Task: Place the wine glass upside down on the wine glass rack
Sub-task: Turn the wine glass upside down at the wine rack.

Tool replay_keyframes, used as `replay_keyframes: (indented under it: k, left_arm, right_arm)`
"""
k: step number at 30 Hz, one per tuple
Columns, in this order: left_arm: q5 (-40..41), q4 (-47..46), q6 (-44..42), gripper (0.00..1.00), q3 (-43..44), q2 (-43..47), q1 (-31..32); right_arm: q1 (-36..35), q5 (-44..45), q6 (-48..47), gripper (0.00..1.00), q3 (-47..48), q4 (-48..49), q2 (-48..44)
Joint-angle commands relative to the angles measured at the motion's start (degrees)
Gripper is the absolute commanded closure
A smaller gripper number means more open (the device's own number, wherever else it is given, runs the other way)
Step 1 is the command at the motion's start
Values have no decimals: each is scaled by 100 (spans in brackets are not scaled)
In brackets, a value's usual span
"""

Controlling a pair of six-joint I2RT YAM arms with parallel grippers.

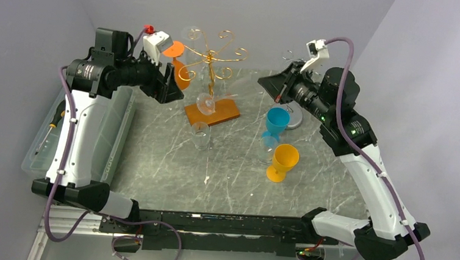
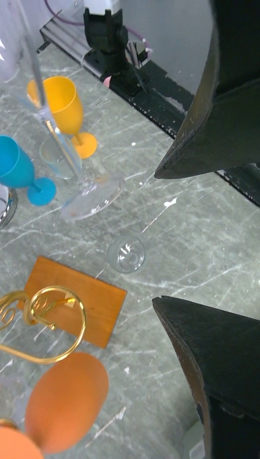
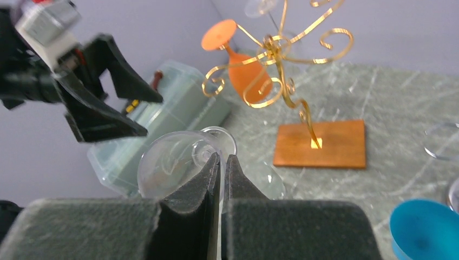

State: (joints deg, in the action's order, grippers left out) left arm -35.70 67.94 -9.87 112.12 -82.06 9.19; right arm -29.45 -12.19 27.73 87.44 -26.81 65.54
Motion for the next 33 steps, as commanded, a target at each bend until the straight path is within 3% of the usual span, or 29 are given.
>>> replay_keyframes:
  k: [1, 9, 15, 27, 29, 33]
  left_arm:
    - [-569, -310, 300, 16, -350, 290, -23]
    - [-1048, -1034, 766, 25, -874, 445, -23]
    - [-1093, -893, 737, 38, -537, -13, -23]
    - [-913, -1312, 631, 50, -484, 0, -23]
    - [-966, -1327, 558, 58, -497, 10, -23]
    - [-1069, -1138, 333, 88, -397, -98, -23]
  right_arm:
    - [-32, -241, 387, 100, 245, 1425, 118]
    - [-142, -249, 734, 100, 142, 2438, 370]
    - [-223, -332, 875, 100, 48, 2657, 480]
    - [-364, -440, 1036, 100, -377, 2857, 377]
    - [-394, -436, 1054, 100, -490, 2892, 345]
    - [-442, -426, 1108, 100, -657, 2958, 272]
